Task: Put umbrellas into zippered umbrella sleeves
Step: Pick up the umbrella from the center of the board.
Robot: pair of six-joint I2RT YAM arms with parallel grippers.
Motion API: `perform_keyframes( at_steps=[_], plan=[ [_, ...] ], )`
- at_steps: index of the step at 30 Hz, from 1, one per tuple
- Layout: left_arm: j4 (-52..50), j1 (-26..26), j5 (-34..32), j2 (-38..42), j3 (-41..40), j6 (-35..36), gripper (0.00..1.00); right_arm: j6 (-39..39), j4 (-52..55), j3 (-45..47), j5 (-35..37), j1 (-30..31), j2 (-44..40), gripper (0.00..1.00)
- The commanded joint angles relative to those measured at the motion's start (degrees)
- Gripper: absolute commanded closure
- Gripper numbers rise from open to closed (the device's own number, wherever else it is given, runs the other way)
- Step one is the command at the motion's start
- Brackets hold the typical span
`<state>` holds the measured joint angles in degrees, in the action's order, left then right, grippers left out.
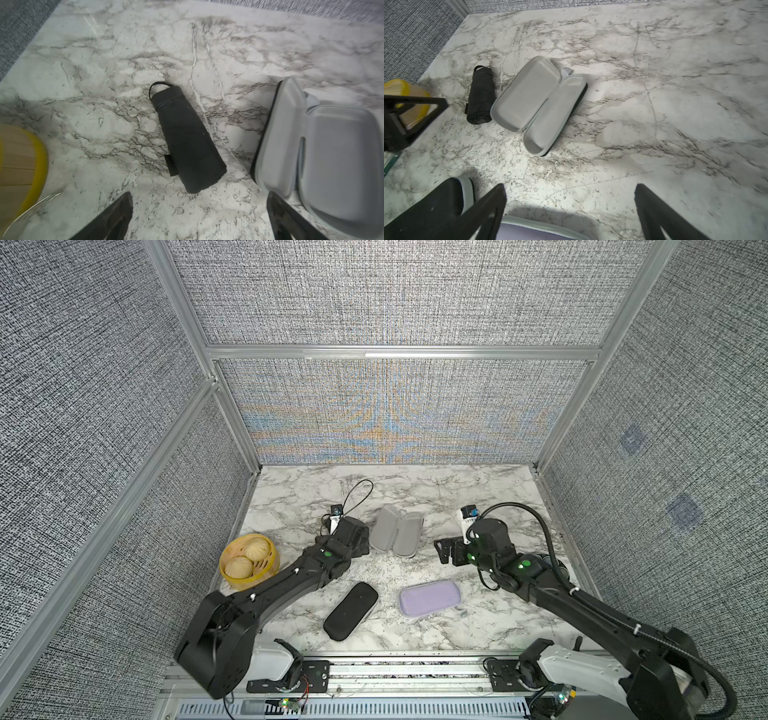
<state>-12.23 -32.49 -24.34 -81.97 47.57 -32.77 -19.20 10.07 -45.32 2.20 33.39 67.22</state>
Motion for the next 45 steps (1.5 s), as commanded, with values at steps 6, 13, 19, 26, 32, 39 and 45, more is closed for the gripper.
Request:
perform_keyframes(
  at_steps=[6, 13, 19, 26, 32, 39, 45],
  plan=[
    [-4.75, 7.15, 9.89, -20.21, 15.2, 1.75, 0.05, 3.32, 0.09, -6.44, -5.88, -0.21, 9.7, 0.01],
    [-16.17, 6.57, 2.58, -28.39, 23.62, -0.16, 0.05, 3.91, 0.02, -6.3, -6.49, -0.16, 11.34, 0.01],
    [-15.76, 7.02, 4.55, -31.36, 25.02, -0.16, 0.05, 4.05, -0.62, -5.54, -6.89, -0.17, 11.38, 0.01],
    [-13.34, 7.08, 8.83, -35.19, 25.57, 0.15, 0.07, 4.37, -1.08, -4.88, -6.69, -0.16, 10.78, 0.01],
    [-5.8, 7.4, 15.48, -32.26, 20.8, 2.72, 0.38, 4.43, -1.27, -4.79, -6.45, -0.13, 11.9, 0.01],
    [-4.68, 7.27, 16.73, -23.35, 17.29, 5.87, 0.63, 4.17, -2.58, -4.16, -7.56, -0.17, 12.73, 0.01],
    [-6.51, 5.32, 19.2, -13.39, 14.57, 7.11, 0.68, 4.26, -2.94, -4.49, -7.67, -0.14, 14.4, 0.01]
  ],
)
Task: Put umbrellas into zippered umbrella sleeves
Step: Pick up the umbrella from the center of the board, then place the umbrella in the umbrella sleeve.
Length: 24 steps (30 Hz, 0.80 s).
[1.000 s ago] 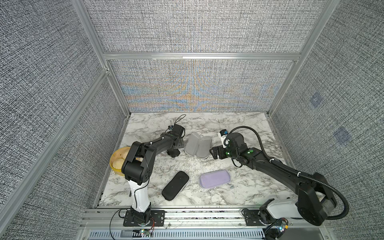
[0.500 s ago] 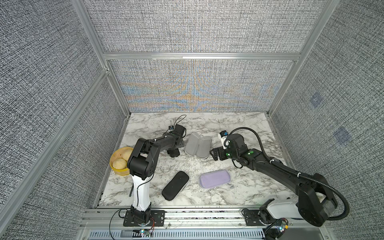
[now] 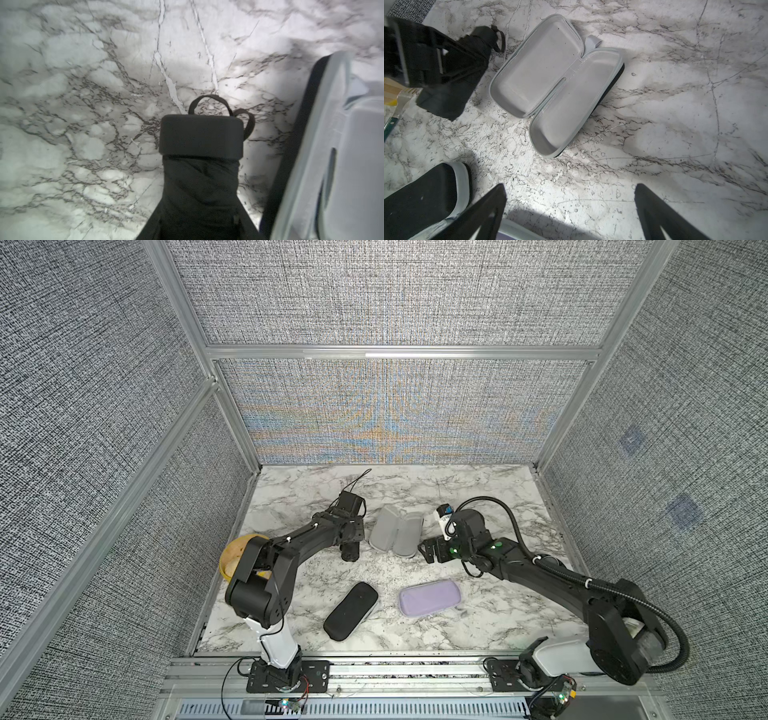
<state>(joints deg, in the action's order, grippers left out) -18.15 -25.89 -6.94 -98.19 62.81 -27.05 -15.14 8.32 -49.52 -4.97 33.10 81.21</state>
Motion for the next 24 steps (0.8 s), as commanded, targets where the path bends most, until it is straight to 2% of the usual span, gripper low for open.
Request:
perform_keyframes(
  at_steps=[1, 5, 9, 21, 24],
  plan=[
    [-0.36, -2.44, 1.42, 4.15, -0.98, 1.38, 0.68, -0.04, -1.43, -0.25, -0.35, 0.02, 0.77, 0.01],
    [-0.7, -6.47, 3.62, 5.06, 0.56, 2.18, 0.68, 0.11, -1.04, -1.11, -0.7, 0.03, 2.23, 0.01],
    [-2.55, -10.53, 2.51, 4.63, 2.15, 1.56, 0.68, 0.28, -0.99, -0.75, -0.23, -0.13, 1.83, 0.01],
    [-11.77, -11.37, 0.84, -15.44, 23.63, 8.46, 0.69, -0.24, -1.29, 0.49, -0.73, -0.89, 1.29, 0.01],
    [-13.93, -11.46, -2.16, -19.49, 27.29, 9.18, 0.69, -0.33, -1.26, 0.88, -0.65, -0.94, 0.65, 0.01]
  ],
)
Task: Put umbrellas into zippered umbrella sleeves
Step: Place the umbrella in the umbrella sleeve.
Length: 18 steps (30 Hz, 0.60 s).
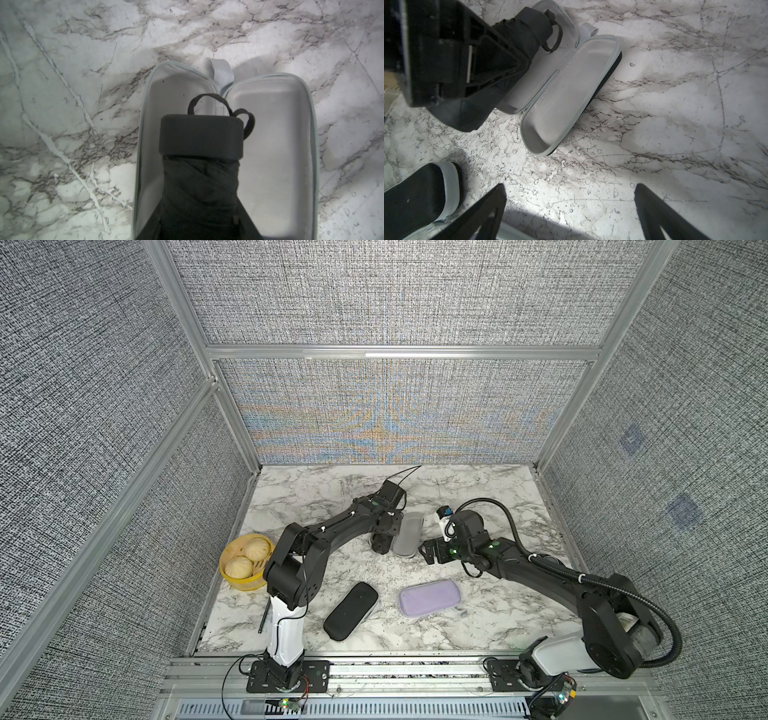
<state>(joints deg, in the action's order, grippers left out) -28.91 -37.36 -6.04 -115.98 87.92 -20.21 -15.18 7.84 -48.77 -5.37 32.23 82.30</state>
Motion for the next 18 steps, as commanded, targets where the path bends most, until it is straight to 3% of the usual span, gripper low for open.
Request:
perform_keyframes(
  at_steps=[1, 13, 18],
  plan=[
    [-4.15, 0.01, -3.77, -2.76, 3.29, 2.47, 0.69, -0.29, -0.82, 0.33, -0.26, -0.07, -0.58, 0.01],
    [-7.26, -0.09, -11.17, -8.81, 6.69, 3.57, 0.7, -0.62, -1.79, 0.66, -1.78, -0.16, 0.54, 0.01],
    [-3.2, -0.08, -9.27, -8.9, 2.67, 2.34, 0.68, -1.28, -2.8, -0.13, -3.4, -0.15, 3.31, 0.01]
  ],
)
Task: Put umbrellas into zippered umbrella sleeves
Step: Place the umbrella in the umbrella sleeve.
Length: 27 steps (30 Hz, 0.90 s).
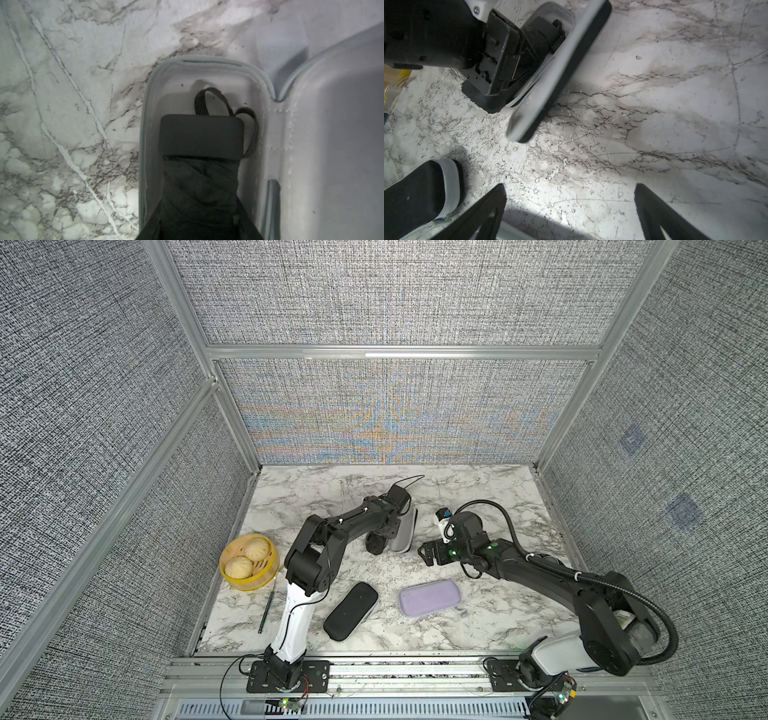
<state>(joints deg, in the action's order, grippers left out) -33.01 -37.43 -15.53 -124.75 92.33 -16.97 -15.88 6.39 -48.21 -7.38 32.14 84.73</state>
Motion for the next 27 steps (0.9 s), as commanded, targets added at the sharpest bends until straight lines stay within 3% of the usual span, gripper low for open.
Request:
perform_keyframes(
  at_steps=[1, 5, 12, 17, 27],
  plan=[
    [2.92, 0.03, 0.74, 0.35, -2.95, -1.05, 0.68, -0.56, -1.43, -1.02, -1.37, -0.06, 1.27, 0.01],
    [4.63, 0.07, 1.51, 0.97, -3.39, -1.48, 0.63, -0.56, -1.3, -1.97, -1.42, -0.15, 2.22, 0.01],
    [7.7, -0.1, 3.05, 4.3, -4.89, 0.21, 0.64, -0.46, -0.77, -2.42, -1.35, -0.89, 2.89, 0.01],
    [6.54, -0.01, 5.44, 1.55, -1.53, 2.61, 0.64, -0.47, -0.81, -1.98, -1.58, -1.02, 2.44, 0.01],
    [3.79, -0.01, 0.97, -2.2, 0.74, 1.84, 0.65, -0.21, -0.85, -1.4, -1.81, -0.98, 1.75, 0.01]
  ],
)
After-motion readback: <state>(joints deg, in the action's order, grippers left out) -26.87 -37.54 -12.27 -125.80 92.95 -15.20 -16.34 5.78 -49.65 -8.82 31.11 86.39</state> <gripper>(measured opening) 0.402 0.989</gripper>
